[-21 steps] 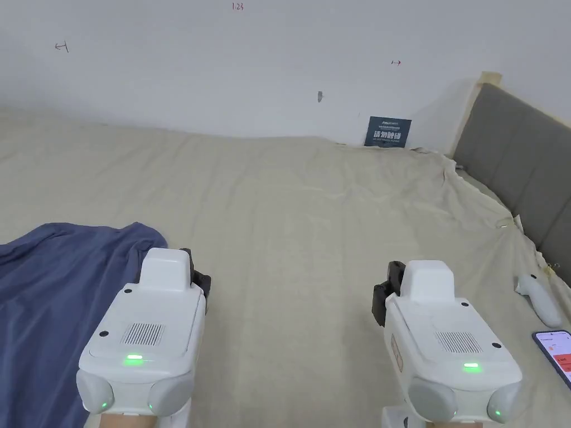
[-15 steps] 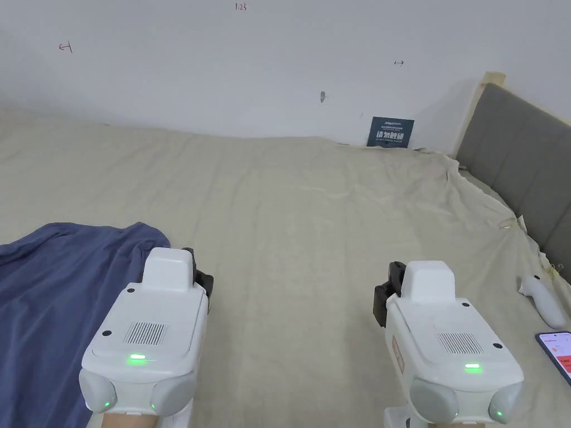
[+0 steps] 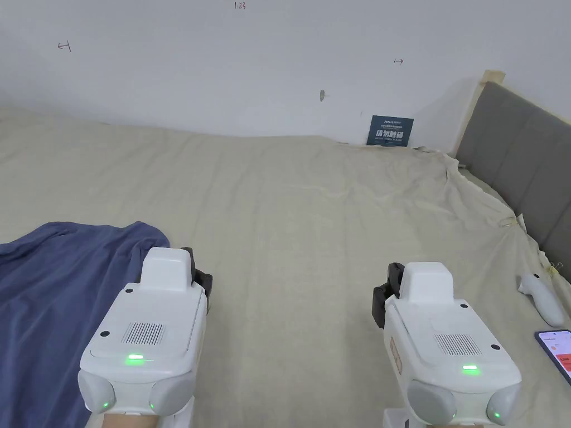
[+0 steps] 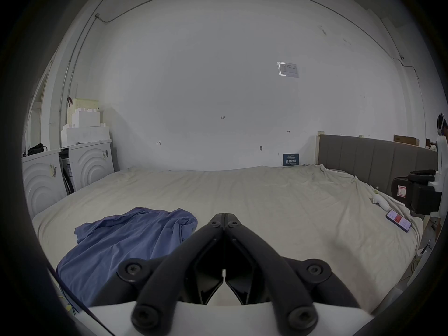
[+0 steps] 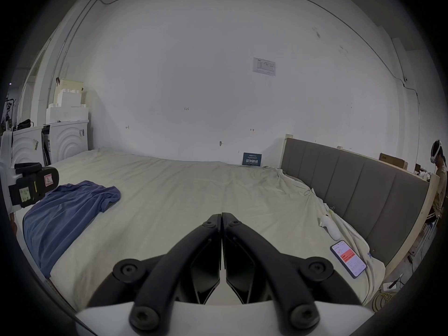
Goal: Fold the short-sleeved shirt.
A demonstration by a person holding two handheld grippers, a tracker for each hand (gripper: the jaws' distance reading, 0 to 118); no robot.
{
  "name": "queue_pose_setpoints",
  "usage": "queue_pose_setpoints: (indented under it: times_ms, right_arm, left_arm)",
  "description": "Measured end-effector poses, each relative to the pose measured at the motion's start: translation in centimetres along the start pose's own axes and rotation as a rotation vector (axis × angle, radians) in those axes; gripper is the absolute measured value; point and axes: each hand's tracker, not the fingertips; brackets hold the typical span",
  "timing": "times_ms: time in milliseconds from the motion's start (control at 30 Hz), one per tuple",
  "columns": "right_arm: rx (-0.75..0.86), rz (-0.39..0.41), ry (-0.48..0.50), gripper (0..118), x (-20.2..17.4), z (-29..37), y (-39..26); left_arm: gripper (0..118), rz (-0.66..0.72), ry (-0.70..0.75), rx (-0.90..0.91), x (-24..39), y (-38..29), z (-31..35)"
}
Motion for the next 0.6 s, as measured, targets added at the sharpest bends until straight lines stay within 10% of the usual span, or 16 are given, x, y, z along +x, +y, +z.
queue_pose_setpoints:
  times_ms: [600]
  right_arm:
    - [-0.016,0.03,-0.007,0,0.0,0.07,0.28]
  left_arm:
    - [0,-0.005,-0.002,-0.014,-0.15,-0.13,-0.19]
